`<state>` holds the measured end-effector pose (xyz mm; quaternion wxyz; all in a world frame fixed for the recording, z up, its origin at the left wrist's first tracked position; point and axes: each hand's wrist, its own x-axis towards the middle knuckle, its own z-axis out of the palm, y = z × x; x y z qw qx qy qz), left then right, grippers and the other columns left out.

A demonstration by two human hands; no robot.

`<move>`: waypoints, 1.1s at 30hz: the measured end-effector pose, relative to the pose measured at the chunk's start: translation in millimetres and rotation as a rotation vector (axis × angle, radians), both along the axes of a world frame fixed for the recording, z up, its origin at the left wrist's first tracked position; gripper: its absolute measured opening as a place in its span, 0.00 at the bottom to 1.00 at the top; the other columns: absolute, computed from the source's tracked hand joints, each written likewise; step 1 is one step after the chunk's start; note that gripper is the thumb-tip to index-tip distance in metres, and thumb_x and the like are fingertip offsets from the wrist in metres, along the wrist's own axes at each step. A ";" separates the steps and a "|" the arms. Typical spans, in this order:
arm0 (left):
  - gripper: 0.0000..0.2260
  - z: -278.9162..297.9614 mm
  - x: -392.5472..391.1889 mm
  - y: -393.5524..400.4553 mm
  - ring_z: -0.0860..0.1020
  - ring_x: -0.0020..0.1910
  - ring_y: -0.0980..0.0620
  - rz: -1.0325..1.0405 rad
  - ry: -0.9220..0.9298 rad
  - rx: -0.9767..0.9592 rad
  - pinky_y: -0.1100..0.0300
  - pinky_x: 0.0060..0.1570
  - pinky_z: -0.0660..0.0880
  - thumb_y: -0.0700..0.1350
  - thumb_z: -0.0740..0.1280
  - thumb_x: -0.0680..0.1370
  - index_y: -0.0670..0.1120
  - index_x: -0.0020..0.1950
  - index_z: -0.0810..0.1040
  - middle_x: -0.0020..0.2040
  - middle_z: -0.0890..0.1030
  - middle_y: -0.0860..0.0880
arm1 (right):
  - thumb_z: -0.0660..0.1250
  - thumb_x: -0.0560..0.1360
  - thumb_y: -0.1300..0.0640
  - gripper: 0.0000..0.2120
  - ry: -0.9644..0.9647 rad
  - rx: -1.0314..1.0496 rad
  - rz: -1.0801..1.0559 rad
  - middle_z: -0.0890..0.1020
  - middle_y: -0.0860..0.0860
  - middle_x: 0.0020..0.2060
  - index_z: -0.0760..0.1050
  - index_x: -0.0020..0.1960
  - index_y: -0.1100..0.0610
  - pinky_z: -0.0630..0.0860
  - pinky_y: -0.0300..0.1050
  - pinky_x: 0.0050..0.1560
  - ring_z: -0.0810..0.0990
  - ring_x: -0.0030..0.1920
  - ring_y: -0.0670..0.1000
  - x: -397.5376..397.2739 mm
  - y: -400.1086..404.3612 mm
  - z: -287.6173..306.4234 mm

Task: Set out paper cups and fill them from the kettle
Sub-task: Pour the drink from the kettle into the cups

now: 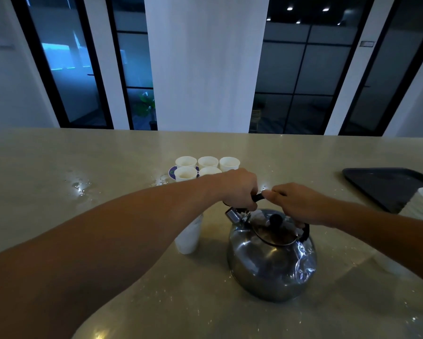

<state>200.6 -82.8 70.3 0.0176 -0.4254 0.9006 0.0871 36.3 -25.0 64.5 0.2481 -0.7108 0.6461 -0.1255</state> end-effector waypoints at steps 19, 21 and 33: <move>0.08 33.4 29.7 -84.2 0.79 0.31 0.59 0.037 0.053 0.030 0.63 0.35 0.72 0.51 0.75 0.71 0.48 0.42 0.82 0.33 0.84 0.52 | 0.57 0.83 0.43 0.24 -0.020 -0.140 -0.041 0.72 0.53 0.29 0.74 0.45 0.64 0.70 0.43 0.31 0.72 0.26 0.50 36.2 -58.8 27.6; 0.08 34.8 32.9 -91.2 0.80 0.33 0.57 0.049 0.070 0.032 0.63 0.35 0.71 0.50 0.75 0.72 0.47 0.44 0.82 0.35 0.84 0.52 | 0.57 0.82 0.43 0.25 -0.026 -0.135 -0.061 0.72 0.53 0.29 0.75 0.47 0.65 0.69 0.43 0.29 0.72 0.25 0.50 40.3 -67.2 30.9; 0.05 27.3 50.5 -123.5 0.75 0.35 0.57 0.050 0.132 -0.052 0.61 0.34 0.67 0.50 0.73 0.74 0.52 0.41 0.78 0.34 0.78 0.55 | 0.58 0.82 0.42 0.24 0.016 -0.097 -0.068 0.72 0.54 0.30 0.75 0.46 0.64 0.72 0.43 0.28 0.73 0.27 0.52 60.0 -108.4 41.8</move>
